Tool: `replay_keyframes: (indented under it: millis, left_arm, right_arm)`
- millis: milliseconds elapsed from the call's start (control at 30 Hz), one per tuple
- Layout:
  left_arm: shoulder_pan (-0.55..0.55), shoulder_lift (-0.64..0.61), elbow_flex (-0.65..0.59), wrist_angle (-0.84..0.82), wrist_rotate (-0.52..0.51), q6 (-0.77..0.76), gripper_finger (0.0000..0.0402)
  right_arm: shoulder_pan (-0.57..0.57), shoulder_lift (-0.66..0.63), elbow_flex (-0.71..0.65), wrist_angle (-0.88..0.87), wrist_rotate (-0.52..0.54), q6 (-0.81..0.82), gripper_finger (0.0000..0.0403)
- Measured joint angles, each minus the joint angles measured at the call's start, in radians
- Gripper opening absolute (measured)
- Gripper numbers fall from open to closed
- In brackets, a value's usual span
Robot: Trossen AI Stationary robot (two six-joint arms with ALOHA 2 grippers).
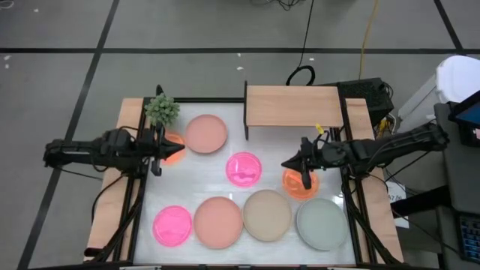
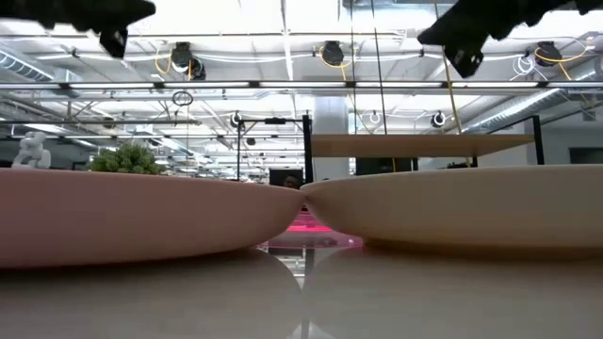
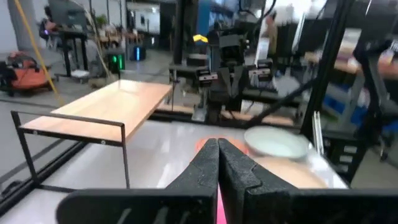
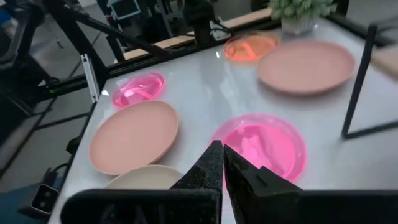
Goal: Place and stack plates onto a shelf
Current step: Put the brown plate on the shelf
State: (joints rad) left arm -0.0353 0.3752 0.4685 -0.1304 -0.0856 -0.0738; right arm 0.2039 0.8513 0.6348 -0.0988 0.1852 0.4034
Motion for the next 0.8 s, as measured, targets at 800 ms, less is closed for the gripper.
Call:
replay_keyframes:
  millis: [800]
  left_arm:
    - [-0.125, 0.674, 0.275, -0.102, -0.013, -0.007, 0.0001]
  right_arm:
    - [0.132, 0.179, -0.057, 0.020, 0.072, 0.024, 0.0000]
